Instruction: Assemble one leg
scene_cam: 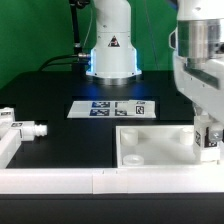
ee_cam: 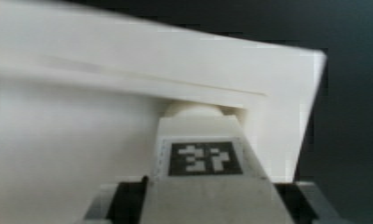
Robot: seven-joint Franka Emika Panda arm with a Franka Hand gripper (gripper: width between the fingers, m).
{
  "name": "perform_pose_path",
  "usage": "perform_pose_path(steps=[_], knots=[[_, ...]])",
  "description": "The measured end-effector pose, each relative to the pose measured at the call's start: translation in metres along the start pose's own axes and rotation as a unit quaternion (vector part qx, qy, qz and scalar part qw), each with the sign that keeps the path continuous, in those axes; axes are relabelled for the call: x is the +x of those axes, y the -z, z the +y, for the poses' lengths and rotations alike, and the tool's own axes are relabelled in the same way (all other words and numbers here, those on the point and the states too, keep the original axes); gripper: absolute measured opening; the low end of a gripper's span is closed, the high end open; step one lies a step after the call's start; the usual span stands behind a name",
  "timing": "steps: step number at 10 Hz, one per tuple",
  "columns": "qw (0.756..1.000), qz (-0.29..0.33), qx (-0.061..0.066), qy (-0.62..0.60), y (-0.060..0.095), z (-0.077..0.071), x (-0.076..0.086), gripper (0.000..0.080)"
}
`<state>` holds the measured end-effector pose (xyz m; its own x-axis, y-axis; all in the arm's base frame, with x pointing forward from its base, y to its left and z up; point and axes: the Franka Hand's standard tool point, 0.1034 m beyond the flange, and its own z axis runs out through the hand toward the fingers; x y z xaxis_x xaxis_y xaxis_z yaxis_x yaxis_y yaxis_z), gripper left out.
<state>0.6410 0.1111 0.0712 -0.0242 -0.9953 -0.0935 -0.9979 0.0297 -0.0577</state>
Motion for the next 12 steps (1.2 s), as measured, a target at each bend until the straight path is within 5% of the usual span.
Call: perform_pose_path(steps=[2, 4, 5, 6, 7, 8, 12], knots=[[0.988, -0.014, 0.004, -0.151, -0.0002, -0.0014, -0.0001, 0.0284], [0.986, -0.013, 0.005, -0.163, -0.0005, -0.0015, -0.0002, 0.0289], [0.992, -0.013, 0.006, -0.123, -0.0007, -0.0016, 0.0003, 0.0289], [1.000, -0.011, 0.011, -0.013, -0.0019, -0.0017, 0.0028, 0.0458], [0.997, -0.013, 0.012, 0.072, -0.0018, -0.0019, 0.0018, 0.0458], [0.991, -0.014, 0.014, 0.133, -0.0029, -0.0003, -0.0023, 0.0609], [0.966, -0.007, 0.015, 0.259, -0.0055, 0.0029, 0.0007, 0.0648]])
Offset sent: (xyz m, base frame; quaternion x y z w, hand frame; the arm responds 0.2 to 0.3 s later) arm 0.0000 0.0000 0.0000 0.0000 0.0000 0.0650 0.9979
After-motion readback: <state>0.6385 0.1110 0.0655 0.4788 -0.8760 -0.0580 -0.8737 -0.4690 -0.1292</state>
